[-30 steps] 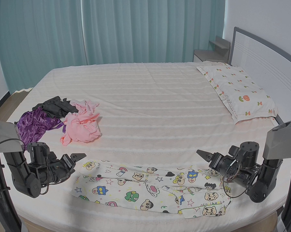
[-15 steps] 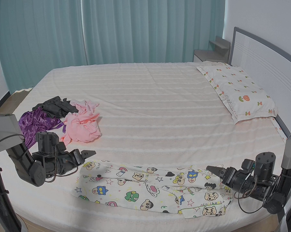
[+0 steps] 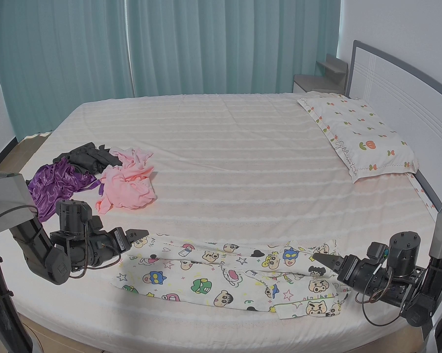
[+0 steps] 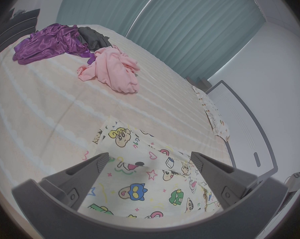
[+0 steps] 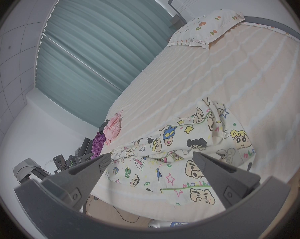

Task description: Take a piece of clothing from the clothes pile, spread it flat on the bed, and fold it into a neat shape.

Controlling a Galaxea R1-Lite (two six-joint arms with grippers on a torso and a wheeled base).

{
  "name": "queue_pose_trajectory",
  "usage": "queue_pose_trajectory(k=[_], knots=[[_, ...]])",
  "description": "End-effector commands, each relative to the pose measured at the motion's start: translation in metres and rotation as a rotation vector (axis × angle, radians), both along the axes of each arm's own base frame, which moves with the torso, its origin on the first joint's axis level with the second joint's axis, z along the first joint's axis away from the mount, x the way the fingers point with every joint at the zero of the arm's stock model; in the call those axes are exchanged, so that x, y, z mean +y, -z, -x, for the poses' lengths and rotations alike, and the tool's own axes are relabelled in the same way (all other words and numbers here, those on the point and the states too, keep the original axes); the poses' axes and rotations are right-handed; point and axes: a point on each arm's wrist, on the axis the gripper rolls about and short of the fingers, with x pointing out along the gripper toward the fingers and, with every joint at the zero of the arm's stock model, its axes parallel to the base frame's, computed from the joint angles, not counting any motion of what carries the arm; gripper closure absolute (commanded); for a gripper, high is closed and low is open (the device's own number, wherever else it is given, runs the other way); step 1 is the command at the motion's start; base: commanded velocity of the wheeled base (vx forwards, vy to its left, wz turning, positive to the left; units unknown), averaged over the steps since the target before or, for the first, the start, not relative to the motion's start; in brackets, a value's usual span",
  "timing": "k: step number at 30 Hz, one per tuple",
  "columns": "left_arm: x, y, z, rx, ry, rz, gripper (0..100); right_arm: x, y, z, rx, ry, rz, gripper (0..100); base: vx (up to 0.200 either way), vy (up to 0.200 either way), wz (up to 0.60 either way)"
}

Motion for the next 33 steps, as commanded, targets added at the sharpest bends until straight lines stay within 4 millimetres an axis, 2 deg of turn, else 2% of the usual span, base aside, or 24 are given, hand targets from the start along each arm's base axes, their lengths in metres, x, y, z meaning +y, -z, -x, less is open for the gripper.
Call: queue_pose_trajectory(k=[1, 10, 16, 21, 27, 30, 33], knots=[[0.004, 0.005, -0.012, -0.002, -0.017, 0.002, 0, -0.001, 0.0, 0.003, 0.002, -0.001, 0.001, 0, 0.0, 0.2, 0.0], [0.004, 0.006, -0.028, -0.029, -0.022, 0.005, 0, -0.001, 0.0, 0.003, 0.002, -0.001, 0.001, 0, 0.0, 0.2, 0.0], [0.003, 0.014, -0.041, -0.032, -0.019, -0.003, 0, -0.001, 0.001, 0.003, 0.006, -0.003, 0.003, 0, 0.0, 0.0, 0.0], [-0.004, 0.02, -0.045, -0.012, 0.039, -0.028, 0, -0.001, 0.002, 0.003, 0.009, -0.003, 0.005, 0, 0.0, 0.0, 0.0], [-0.011, 0.025, -0.062, 0.013, 0.142, -0.034, 0, 0.0, 0.006, 0.003, 0.025, -0.006, 0.011, 0, 0.0, 0.0, 0.0], [-0.01, 0.027, -0.071, 0.032, 0.184, -0.081, 0, 0.001, 0.007, 0.003, 0.029, -0.01, 0.013, 0, 0.0, 0.0, 0.0], [-0.009, 0.027, -0.072, 0.067, 0.212, -0.111, 0, 0.002, 0.007, 0.004, 0.03, -0.015, 0.015, 0, 0.0, 0.0, 0.0]])
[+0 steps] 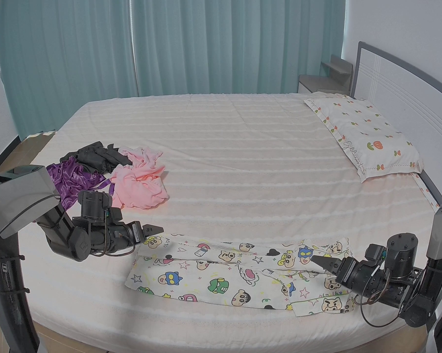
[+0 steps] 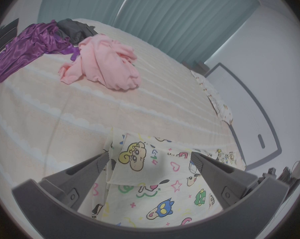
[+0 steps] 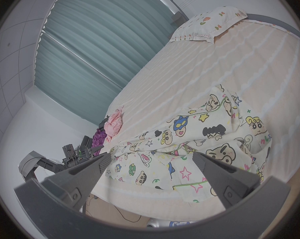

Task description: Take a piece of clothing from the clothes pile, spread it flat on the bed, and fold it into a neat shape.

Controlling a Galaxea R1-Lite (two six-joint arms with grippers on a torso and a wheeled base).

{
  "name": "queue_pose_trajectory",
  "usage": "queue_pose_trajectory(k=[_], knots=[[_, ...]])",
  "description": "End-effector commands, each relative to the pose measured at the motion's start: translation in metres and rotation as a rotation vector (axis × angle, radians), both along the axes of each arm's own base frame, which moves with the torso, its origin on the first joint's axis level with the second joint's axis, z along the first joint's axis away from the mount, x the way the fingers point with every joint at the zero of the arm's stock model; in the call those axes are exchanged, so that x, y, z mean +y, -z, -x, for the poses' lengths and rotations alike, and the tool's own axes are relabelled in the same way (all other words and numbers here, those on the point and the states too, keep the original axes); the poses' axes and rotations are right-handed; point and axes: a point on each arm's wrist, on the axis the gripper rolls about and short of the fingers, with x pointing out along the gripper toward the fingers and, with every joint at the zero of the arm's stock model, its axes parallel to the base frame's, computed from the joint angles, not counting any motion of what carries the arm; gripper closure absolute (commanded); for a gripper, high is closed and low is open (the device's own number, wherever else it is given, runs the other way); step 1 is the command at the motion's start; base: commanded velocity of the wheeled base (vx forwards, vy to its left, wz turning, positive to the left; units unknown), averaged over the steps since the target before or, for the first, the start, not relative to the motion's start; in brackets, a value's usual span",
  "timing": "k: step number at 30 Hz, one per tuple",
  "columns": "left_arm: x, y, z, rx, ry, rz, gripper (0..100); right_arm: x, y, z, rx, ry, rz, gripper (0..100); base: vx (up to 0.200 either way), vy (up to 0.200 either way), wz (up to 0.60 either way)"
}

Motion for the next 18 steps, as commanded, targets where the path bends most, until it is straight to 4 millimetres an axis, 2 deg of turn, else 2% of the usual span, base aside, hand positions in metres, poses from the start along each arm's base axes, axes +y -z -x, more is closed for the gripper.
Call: queue_pose_trajectory(k=[1, 9, 18], knots=[[0.0, 0.001, -0.013, 0.01, 0.047, -0.04, 0, 0.001, 0.003, 0.004, 0.012, -0.008, 0.007, 0, 0.0, 0.0, 0.0], [-0.005, 0.003, -0.015, 0.011, 0.071, -0.048, 0, 0.001, 0.005, 0.003, 0.021, -0.01, 0.01, 0, 0.0, 0.0, 0.0], [-0.015, 0.018, -0.013, 0.05, 0.1, -0.05, 0, 0.001, 0.005, 0.003, 0.023, -0.01, 0.011, 0, 0.0, 0.0, 0.0]])
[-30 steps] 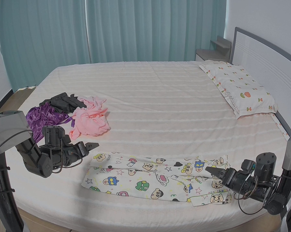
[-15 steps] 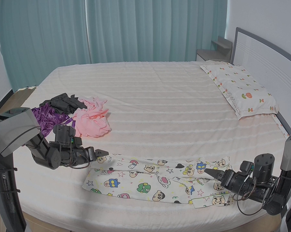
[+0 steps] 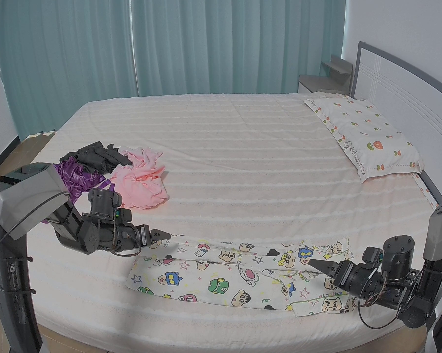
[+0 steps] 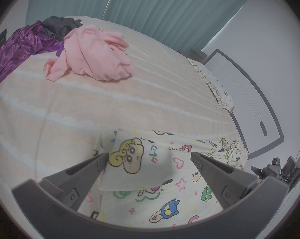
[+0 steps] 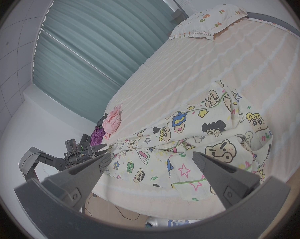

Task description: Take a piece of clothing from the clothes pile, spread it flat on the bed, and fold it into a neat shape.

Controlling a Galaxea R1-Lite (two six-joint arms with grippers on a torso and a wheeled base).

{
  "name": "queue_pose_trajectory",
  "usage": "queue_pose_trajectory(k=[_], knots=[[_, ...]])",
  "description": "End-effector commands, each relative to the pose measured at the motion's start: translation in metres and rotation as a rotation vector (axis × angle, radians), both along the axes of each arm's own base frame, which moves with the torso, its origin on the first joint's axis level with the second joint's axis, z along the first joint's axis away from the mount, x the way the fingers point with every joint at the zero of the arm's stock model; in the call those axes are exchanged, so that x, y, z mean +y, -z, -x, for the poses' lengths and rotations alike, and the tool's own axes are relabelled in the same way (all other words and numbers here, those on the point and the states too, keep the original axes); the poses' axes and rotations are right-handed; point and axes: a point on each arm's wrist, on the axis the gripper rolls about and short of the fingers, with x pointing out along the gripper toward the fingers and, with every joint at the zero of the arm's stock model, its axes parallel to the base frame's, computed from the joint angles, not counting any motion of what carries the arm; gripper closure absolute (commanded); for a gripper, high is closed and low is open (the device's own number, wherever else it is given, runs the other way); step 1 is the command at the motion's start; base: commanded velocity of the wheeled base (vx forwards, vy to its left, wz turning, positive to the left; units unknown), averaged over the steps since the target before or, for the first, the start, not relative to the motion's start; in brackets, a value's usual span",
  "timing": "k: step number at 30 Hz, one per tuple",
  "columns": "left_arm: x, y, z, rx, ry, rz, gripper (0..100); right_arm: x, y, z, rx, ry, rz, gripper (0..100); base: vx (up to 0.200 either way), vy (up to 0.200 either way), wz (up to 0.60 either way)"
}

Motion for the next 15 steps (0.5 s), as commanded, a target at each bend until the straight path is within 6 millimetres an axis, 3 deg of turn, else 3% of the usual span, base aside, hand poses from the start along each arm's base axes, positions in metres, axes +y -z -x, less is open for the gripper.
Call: queue_pose_trajectory(k=[1, 5, 6, 15], knots=[[-0.002, 0.007, 0.0, 0.018, 0.004, -0.003, 0, -0.001, 0.001, 0.003, 0.003, 0.0, 0.001, 0, 0.0, 0.0, 0.0], [-0.001, 0.008, 0.001, 0.022, 0.0, -0.004, 0, -0.001, 0.001, 0.003, 0.003, 0.0, 0.001, 0, 0.0, 0.0, 0.0], [0.0, 0.007, 0.0, 0.019, -0.003, -0.005, 100, -0.001, 0.001, 0.003, 0.003, 0.0, 0.001, 0, 0.0, 0.0, 0.0], [0.01, 0.007, 0.006, 0.034, -0.032, -0.009, 100, -0.001, 0.001, 0.003, 0.003, -0.002, 0.001, 0, 0.0, 0.0, 0.0]])
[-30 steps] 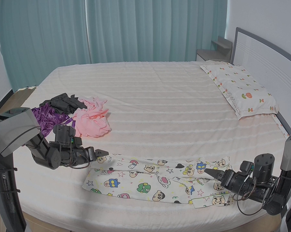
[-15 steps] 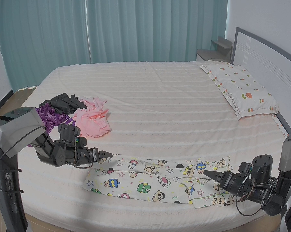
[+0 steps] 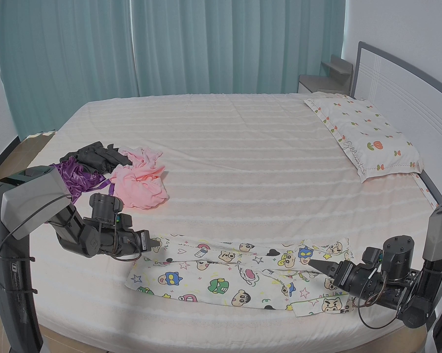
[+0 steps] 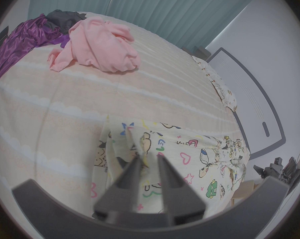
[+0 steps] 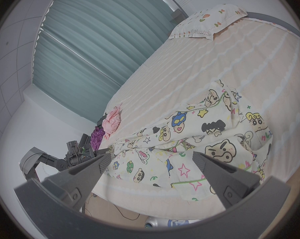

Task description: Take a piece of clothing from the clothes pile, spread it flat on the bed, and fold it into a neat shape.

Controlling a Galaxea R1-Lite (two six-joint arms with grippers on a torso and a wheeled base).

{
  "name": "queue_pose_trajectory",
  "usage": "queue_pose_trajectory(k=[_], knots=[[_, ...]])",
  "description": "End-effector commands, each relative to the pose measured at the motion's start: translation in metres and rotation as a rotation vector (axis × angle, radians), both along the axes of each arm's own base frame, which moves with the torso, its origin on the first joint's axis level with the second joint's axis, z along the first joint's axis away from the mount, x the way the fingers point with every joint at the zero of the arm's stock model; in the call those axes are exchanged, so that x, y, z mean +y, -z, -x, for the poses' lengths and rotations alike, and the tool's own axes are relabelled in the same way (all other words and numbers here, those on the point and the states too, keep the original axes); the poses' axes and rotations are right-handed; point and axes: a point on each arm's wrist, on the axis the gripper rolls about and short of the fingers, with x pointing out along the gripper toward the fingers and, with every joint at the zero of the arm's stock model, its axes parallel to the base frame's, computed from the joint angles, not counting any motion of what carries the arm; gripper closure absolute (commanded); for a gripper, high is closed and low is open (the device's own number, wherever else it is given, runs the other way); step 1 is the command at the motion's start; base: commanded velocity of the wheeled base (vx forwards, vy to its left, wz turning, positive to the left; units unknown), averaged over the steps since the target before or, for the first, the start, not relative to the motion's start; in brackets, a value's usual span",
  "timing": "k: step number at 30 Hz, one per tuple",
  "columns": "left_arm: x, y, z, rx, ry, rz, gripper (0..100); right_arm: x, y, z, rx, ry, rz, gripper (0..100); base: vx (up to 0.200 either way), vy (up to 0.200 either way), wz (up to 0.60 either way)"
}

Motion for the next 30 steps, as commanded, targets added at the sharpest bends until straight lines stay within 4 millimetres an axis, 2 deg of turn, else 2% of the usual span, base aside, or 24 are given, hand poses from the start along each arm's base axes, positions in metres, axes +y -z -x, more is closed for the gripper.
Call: queue_pose_trajectory(k=[1, 8, 9, 13, 21, 26, 30], knots=[[0.005, -0.005, 0.001, -0.01, -0.015, -0.002, 100, -0.001, 0.0, 0.003, 0.001, -0.001, 0.0, 0, 0.0, 0.0, 0.0], [0.006, -0.028, 0.0, -0.074, -0.022, 0.004, 100, -0.001, 0.001, 0.003, 0.007, -0.001, 0.003, 0, 0.0, 0.0, 0.0], [0.005, -0.036, -0.002, -0.1, -0.02, 0.007, 100, -0.001, 0.001, 0.003, 0.007, -0.001, 0.003, 0, 0.0, 0.0, 0.0], [0.004, -0.044, -0.006, -0.147, -0.019, 0.012, 100, -0.001, 0.001, 0.003, 0.007, -0.001, 0.003, 0, 0.0, 0.0, 0.0], [0.002, -0.049, -0.016, -0.255, -0.033, 0.009, 100, -0.001, 0.003, 0.003, 0.015, -0.002, 0.006, 0, 0.0, 0.0, 0.0], [-0.005, -0.045, -0.029, -0.309, -0.062, -0.018, 100, 0.0, 0.007, 0.003, 0.03, -0.006, 0.015, 0, 0.0, 0.0, 0.0], [-0.007, -0.042, -0.029, -0.3, -0.067, -0.028, 100, 0.0, 0.007, 0.003, 0.03, -0.006, 0.015, 0, 0.0, 0.0, 0.0]])
